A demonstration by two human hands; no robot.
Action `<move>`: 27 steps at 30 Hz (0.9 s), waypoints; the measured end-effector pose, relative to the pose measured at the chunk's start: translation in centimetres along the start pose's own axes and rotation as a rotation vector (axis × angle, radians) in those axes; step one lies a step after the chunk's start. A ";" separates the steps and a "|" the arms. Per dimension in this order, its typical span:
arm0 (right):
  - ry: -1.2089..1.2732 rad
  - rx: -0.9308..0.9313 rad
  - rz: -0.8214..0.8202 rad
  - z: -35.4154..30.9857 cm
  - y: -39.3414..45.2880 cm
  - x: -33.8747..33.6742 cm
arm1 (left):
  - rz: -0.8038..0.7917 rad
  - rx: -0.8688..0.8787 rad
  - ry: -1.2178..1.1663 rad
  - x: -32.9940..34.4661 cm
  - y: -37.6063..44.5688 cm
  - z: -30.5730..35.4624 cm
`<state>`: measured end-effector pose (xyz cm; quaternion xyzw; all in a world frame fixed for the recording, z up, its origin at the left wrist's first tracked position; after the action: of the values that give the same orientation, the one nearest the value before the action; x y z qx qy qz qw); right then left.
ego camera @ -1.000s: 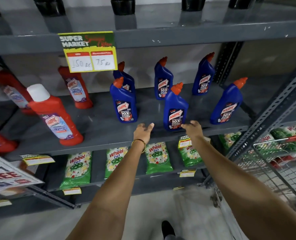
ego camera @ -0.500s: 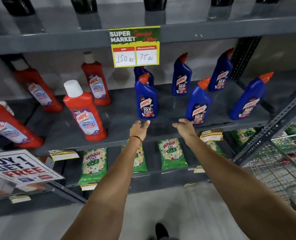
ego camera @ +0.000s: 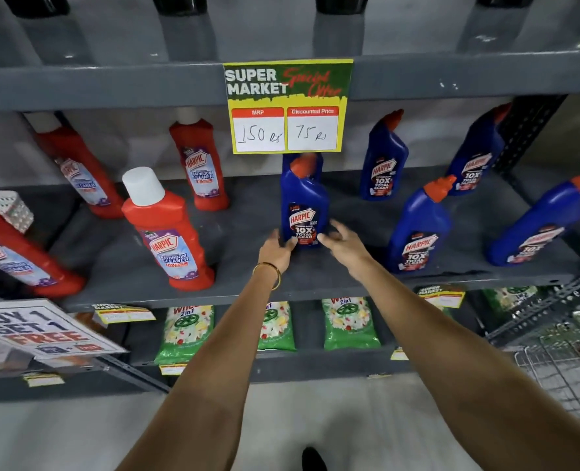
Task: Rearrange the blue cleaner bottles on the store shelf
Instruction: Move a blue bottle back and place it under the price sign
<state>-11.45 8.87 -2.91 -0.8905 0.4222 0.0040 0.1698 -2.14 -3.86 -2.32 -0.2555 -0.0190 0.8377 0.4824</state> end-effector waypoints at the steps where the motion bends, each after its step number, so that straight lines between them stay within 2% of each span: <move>1: 0.001 -0.013 -0.006 -0.1 0.2 0.1 | -0.011 0.011 -0.017 0.1 0.2 0.2; 12: 0.068 -0.009 -0.012 0.2 0.4 0.1 | 0.024 0.021 -0.043 0.2 -0.1 0.6; 19: 0.019 -0.033 0.010 0.9 -1.7 -0.5 | 0.101 0.000 -0.038 -0.1 -2.3 -0.2; 27: -0.069 -0.033 0.042 1.6 -4.3 -0.7 | 0.081 -0.024 -0.059 0.1 -4.7 -1.2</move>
<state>-8.43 12.46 -3.03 -0.8834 0.4346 0.0451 0.1696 2.15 -1.53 -2.03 -0.2369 -0.0330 0.8635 0.4440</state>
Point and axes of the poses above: each hand's wrist, its own y-axis towards the middle knuckle, its own x-axis out of the palm, z = x × y, the point moved 7 cm from there along y, towards the middle knuckle, and after that the axes turned 7 degrees about -z, right-handed, at the moved point
